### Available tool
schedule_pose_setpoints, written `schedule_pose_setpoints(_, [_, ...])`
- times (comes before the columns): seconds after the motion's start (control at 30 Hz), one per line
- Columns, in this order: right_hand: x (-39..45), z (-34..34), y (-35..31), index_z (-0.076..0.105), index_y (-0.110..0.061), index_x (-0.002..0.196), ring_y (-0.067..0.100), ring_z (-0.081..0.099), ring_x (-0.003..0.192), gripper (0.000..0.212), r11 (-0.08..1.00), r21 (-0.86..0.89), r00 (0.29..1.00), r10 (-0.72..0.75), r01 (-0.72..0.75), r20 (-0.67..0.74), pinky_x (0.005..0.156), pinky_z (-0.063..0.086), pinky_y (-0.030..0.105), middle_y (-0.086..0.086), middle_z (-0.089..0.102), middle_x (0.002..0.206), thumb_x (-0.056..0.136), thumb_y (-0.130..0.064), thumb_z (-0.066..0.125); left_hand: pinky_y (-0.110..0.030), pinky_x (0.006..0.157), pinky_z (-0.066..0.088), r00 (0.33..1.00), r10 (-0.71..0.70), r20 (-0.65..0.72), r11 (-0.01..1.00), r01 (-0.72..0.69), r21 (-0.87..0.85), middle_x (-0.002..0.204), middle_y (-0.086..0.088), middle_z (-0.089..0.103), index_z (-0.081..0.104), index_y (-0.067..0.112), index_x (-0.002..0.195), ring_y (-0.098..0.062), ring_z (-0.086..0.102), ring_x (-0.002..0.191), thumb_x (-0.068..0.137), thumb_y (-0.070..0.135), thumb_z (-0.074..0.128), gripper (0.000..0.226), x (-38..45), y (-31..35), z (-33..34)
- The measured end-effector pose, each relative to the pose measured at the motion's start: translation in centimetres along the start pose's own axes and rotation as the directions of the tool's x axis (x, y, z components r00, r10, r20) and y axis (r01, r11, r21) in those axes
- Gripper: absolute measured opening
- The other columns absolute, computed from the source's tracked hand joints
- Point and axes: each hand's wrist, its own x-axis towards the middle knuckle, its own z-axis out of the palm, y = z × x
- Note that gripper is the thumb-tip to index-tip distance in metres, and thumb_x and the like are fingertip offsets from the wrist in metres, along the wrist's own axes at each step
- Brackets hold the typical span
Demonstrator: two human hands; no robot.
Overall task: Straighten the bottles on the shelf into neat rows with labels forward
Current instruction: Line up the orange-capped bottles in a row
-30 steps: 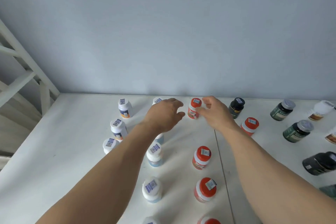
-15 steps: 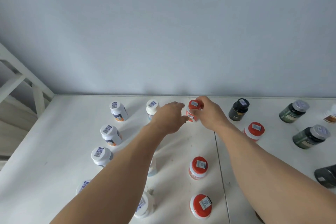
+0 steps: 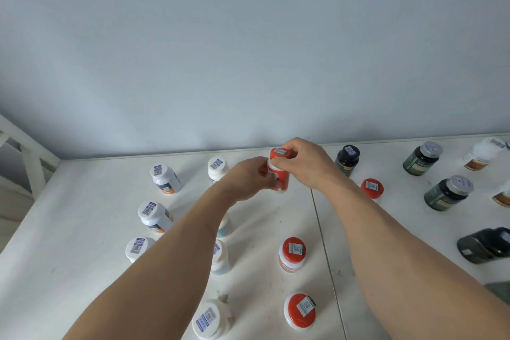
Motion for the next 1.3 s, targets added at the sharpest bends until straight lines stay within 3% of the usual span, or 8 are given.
schedule_pose_setpoints(0.33, [0.3, -1.1, -0.4, 0.063, -0.025, 0.096, 0.008, 0.059, 0.082, 0.028, 0.998, -0.053, 0.999, -0.017, 0.015, -0.027, 0.060, 0.041, 0.024, -0.011, 0.064, 0.090, 0.076, -0.044, 0.069, -0.030, 0.089, 0.049, 0.997, 0.031, 0.071, 0.991, -0.022, -0.134, 0.102, 0.008, 0.073, 0.067, 0.025, 0.108, -0.014, 0.066, 0.101, 0.073, 0.027, 0.082, 0.039, 0.7, 0.3, -0.5])
schedule_pose_setpoints(0.4, [0.4, -0.9, -0.1, 0.063, -0.027, 0.097, 0.007, 0.059, 0.083, 0.029, 0.999, -0.040, 1.000, -0.016, 0.015, -0.020, 0.060, 0.040, 0.023, -0.012, 0.064, 0.091, 0.076, -0.045, 0.071, -0.035, 0.094, 0.050, 0.999, 0.032, 0.031, 0.999, -0.031, -0.036, 0.102, 0.009, 0.072, 0.066, 0.027, 0.108, -0.013, 0.065, 0.101, 0.073, 0.032, 0.080, 0.038, 0.9, 0.1, -0.4])
schedule_pose_setpoints(0.47, [0.5, -0.5, 0.5, 0.063, -0.028, 0.100, 0.007, 0.060, 0.086, 0.034, 1.000, -0.025, 1.000, -0.014, 0.013, -0.009, 0.062, 0.041, 0.023, -0.012, 0.065, 0.093, 0.074, -0.046, 0.073, -0.036, 0.096, 0.049, 0.999, 0.040, -0.024, 0.976, -0.034, 0.214, 0.113, 0.008, 0.068, 0.063, 0.029, 0.116, -0.014, 0.062, 0.107, 0.075, 0.040, 0.077, 0.045, 0.9, 0.2, -0.4])
schedule_pose_setpoints(0.57, [0.6, 0.6, 1.8, 0.062, -0.029, 0.106, 0.007, 0.062, 0.090, 0.042, 1.000, 0.006, 1.000, -0.013, 0.013, 0.021, 0.067, 0.044, 0.021, -0.013, 0.066, 0.097, 0.072, -0.049, 0.077, -0.039, 0.098, 0.046, 0.993, 0.110, -0.047, 0.759, -0.053, 0.648, 0.132, 0.003, 0.057, 0.050, 0.024, 0.135, -0.020, 0.053, 0.121, 0.086, 0.041, 0.065, 0.054, 0.4, 0.4, -0.4])
schedule_pose_setpoints(0.63, [0.5, 1.4, 2.7, 0.061, -0.030, 0.107, 0.007, 0.063, 0.091, 0.044, 1.000, 0.022, 0.999, -0.014, 0.014, 0.042, 0.069, 0.044, 0.021, -0.012, 0.067, 0.099, 0.072, -0.051, 0.077, -0.041, 0.096, 0.046, 0.988, 0.149, -0.034, 0.645, -0.071, 0.761, 0.132, 0.000, 0.056, 0.049, 0.019, 0.133, -0.022, 0.052, 0.122, 0.091, 0.040, 0.058, 0.049, 0.3, 0.3, -0.4])
schedule_pose_setpoints(0.87, [1.0, 3.3, 4.3, 0.060, -0.029, 0.113, 0.013, 0.063, 0.102, 0.045, 1.000, 0.024, 0.997, -0.016, 0.014, 0.081, 0.086, 0.050, 0.030, -0.009, 0.067, 0.108, 0.074, -0.040, 0.078, -0.039, 0.091, 0.048, 0.987, 0.155, -0.052, 0.601, -0.052, 0.798, 0.129, -0.002, 0.057, 0.050, 0.016, 0.130, -0.023, 0.053, 0.119, 0.093, 0.037, 0.055, 0.043, -0.6, -0.1, -0.1])
schedule_pose_setpoints(1.07, [0.3, 2.4, 3.8, 0.041, -0.022, 0.143, 0.017, 0.047, 0.130, 0.077, 0.999, -0.049, 0.996, -0.020, 0.024, 0.089, 0.104, 0.038, 0.033, -0.002, 0.049, 0.145, 0.077, -0.037, 0.078, -0.037, 0.085, 0.049, 0.982, 0.163, -0.095, 0.573, -0.016, 0.820, 0.128, 0.001, 0.058, 0.052, 0.018, 0.129, -0.022, 0.055, 0.116, 0.095, 0.037, 0.052, 0.039, -2.1, 0.6, 0.2])
schedule_pose_setpoints(1.3, [-4.0, 0.4, 1.7, 0.060, -0.022, 0.126, 0.023, 0.055, 0.113, 0.036, 0.871, -0.435, 0.968, -0.250, 0.229, 0.009, 0.089, 0.044, 0.034, 0.000, 0.060, 0.129, 0.093, -0.037, 0.056, -0.037, 0.079, 0.052, 0.943, 0.304, -0.135, 0.503, -0.038, 0.864, 0.118, 0.001, 0.062, 0.057, 0.019, 0.123, -0.024, 0.061, 0.106, 0.095, 0.027, 0.049, 0.029, -5.2, 2.2, 1.1])
